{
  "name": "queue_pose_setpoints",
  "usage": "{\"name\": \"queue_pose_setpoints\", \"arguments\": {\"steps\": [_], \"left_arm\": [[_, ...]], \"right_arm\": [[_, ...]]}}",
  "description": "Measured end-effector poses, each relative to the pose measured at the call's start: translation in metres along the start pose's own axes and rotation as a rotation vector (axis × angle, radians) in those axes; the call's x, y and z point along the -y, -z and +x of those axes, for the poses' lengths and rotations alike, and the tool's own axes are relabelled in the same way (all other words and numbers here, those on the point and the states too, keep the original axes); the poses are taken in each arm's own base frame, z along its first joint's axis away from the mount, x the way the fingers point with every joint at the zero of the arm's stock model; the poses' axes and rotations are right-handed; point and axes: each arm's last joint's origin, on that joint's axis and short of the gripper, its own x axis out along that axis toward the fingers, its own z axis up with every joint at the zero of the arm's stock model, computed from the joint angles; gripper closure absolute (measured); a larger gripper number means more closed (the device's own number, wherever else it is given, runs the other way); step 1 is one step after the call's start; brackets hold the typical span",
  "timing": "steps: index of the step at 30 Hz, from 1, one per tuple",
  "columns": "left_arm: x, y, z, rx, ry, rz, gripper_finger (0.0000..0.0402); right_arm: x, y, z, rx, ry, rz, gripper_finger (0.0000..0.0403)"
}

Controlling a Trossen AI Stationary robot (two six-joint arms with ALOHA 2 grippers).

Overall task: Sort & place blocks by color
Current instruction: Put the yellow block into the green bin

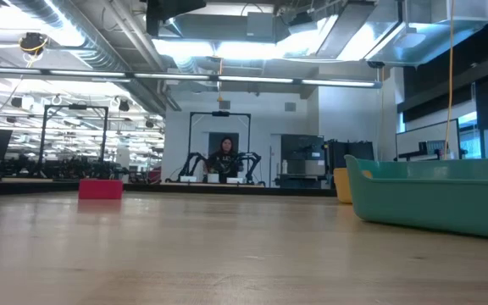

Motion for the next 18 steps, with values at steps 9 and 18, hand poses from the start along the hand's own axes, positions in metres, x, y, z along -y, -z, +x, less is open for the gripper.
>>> {"name": "queue_pose_setpoints", "arguments": {"steps": [9, 18], "left_arm": [[0.001, 0.000, 0.000, -0.002, 0.004, -0.026, 0.0171], [0.001, 0.000, 0.000, 0.006, 0.010, -0.111, 0.0171]], "right_arm": [[0.001, -0.050, -0.041, 0.255, -0.125, -0.214, 0.0345], [-0.014, -0.108, -0.026, 0.130, 0.033, -0.337, 0.0345]]}}
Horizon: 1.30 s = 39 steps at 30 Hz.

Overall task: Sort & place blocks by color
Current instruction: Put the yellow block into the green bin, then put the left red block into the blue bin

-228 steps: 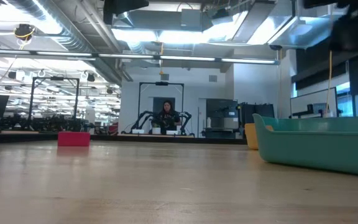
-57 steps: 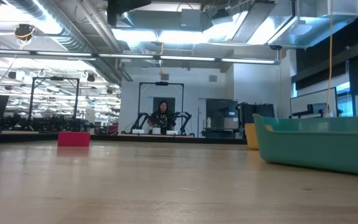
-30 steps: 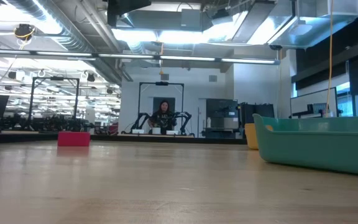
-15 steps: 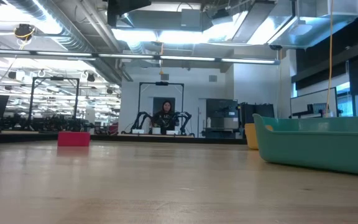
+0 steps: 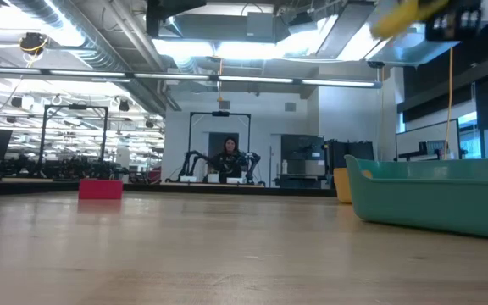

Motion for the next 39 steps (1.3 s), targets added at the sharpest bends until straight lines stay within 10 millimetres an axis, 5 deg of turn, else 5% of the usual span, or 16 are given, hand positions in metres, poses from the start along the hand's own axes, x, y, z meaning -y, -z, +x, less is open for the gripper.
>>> {"name": "queue_pose_setpoints", "arguments": {"steps": [7, 21, 32, 39], "left_arm": [[0.001, -0.001, 0.000, 0.012, 0.006, -0.008, 0.0171], [0.001, -0.001, 0.000, 0.013, 0.006, 0.000, 0.0171], [0.001, -0.001, 0.000, 0.013, 0.005, 0.021, 0.0171], [0.000, -0.001, 0.000, 0.012, 0.005, 0.021, 0.0171]], "right_arm": [[0.017, -0.017, 0.043, -0.172, 0.302, 0.054, 0.0345], [0.026, -0.012, 0.122, -0.436, 0.402, 0.114, 0.0324], [0.026, -0.012, 0.128, -0.438, 0.382, 0.053, 0.0243], [0.021, -0.015, 0.102, -0.395, 0.334, -0.013, 0.0176]]}}
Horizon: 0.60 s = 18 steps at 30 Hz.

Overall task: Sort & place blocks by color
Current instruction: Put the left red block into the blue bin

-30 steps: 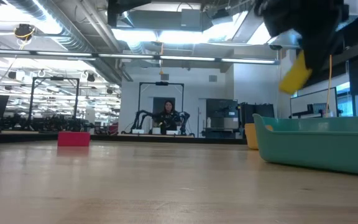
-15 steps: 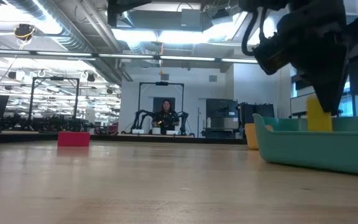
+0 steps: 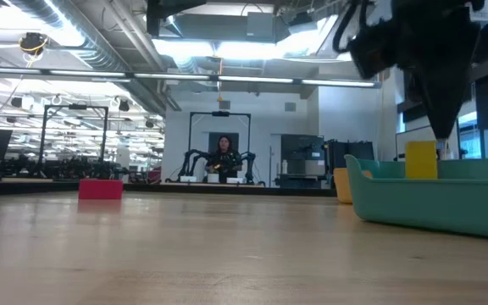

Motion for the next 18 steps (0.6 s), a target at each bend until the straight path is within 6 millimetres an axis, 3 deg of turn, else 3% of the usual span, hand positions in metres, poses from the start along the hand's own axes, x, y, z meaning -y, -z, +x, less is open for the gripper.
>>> {"name": "queue_pose_setpoints", "arguments": {"steps": [5, 10, 18], "left_arm": [[0.000, 0.000, 0.000, -0.011, 0.018, 0.000, 0.0171], [0.002, 0.001, 0.000, -0.042, 0.078, 0.000, 0.0171], [0.002, 0.004, 0.000, -0.088, 0.106, 0.003, 0.0171]], "right_arm": [[0.012, 0.017, -0.031, 0.064, 0.036, -0.026, 0.0146], [0.028, 0.035, -0.057, 0.204, 0.070, -0.011, 0.0140], [0.068, 0.065, -0.061, 0.419, 0.021, 0.174, 0.0139]]}}
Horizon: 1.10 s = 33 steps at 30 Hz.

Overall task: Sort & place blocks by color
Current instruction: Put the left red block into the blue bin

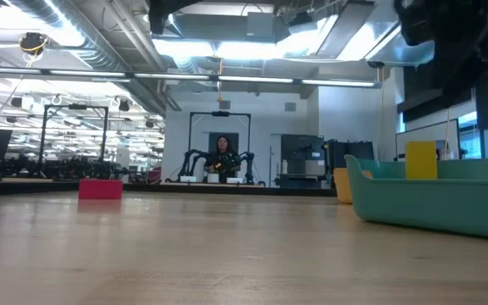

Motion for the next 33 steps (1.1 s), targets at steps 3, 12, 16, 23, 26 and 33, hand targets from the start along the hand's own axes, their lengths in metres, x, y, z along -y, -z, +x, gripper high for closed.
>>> {"name": "queue_pose_setpoints", "arguments": {"steps": [3, 12, 16, 23, 26, 33], "left_arm": [[-0.002, 0.004, 0.000, -0.045, -0.022, 0.005, 0.0171], [-0.021, 0.029, -0.008, -0.357, -0.226, -0.011, 0.0171], [-0.036, 0.039, -0.015, -0.605, -0.430, -0.011, 0.0171], [-0.067, 0.063, -0.034, -1.024, -0.673, 0.067, 0.0170], [-0.079, 0.072, -0.037, -1.166, -0.731, 0.079, 0.0164], [-0.105, 0.089, -0.025, -1.328, -0.697, 0.044, 0.0128]], "right_arm": [[0.011, 0.005, -0.002, 0.118, -0.084, 0.079, 0.0139], [0.028, 0.013, 0.006, 0.259, -0.208, 0.222, 0.0139], [0.027, 0.013, 0.008, 0.253, -0.202, 0.233, 0.0139], [0.027, 0.013, 0.008, 0.251, -0.202, 0.235, 0.0139], [0.027, 0.013, 0.008, 0.245, -0.206, 0.238, 0.0139], [0.027, 0.013, 0.008, 0.241, -0.207, 0.237, 0.0139]]}}
